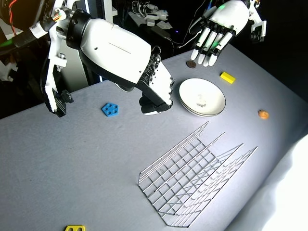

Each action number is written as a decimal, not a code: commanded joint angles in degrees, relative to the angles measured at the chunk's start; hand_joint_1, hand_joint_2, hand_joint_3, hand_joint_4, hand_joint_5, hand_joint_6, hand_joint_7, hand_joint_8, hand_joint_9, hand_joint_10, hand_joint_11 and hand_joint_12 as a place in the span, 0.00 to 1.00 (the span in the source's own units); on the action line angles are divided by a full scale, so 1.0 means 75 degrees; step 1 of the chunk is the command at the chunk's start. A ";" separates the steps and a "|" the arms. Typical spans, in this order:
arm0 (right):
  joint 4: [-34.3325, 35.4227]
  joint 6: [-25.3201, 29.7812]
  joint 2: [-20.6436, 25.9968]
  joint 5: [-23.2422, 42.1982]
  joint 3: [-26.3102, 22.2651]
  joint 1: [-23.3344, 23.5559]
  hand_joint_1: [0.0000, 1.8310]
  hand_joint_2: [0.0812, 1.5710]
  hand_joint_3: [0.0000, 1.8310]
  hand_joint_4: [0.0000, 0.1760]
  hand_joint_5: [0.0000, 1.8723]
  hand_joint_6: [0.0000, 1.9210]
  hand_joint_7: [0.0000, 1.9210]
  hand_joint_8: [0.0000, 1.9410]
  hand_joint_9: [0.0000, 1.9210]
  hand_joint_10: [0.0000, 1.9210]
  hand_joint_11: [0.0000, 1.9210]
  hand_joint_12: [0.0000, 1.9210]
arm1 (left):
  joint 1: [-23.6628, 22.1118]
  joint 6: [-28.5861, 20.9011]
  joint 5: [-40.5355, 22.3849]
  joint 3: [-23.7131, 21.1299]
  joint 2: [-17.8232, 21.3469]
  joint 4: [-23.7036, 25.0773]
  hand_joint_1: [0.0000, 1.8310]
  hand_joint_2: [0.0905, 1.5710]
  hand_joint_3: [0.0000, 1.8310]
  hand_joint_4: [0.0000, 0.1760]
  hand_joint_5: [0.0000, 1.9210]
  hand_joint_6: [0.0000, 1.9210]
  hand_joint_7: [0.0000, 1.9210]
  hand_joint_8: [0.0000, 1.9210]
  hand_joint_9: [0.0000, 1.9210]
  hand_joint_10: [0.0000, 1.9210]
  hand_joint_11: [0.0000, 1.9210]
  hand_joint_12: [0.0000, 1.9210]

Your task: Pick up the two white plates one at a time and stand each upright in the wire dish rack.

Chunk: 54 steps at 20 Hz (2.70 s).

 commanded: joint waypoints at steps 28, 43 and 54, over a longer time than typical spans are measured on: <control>0.0028 -0.0130 -0.0327 0.1052 -0.0045 -0.0271 0.00 0.69 0.00 0.00 0.02 0.00 0.00 0.00 0.00 0.00 0.00 0.00 | 0.1422 0.0397 0.0608 -0.0258 -0.0420 -0.0072 0.00 0.64 0.00 0.00 0.00 0.00 0.00 0.00 0.00 0.00 0.00 0.00; 0.0029 -0.0468 -0.1461 0.4353 0.0585 -0.2115 0.00 0.72 0.00 0.00 0.00 0.00 0.00 0.00 0.00 0.00 0.00 0.00 | 0.3137 0.0861 0.1530 0.0976 -0.1235 -0.1134 0.00 0.65 0.00 0.00 0.00 0.00 0.00 0.00 0.00 0.00 0.00 0.00; 0.2560 -0.2530 -0.2482 0.5986 0.0797 -0.2892 0.00 0.72 0.00 0.00 0.02 0.00 0.01 0.00 0.00 0.00 0.00 0.00 | 0.3423 0.0842 0.1561 0.1270 -0.1342 -0.1135 0.00 0.65 0.00 0.00 0.00 0.00 0.00 0.00 0.00 0.00 0.00 0.00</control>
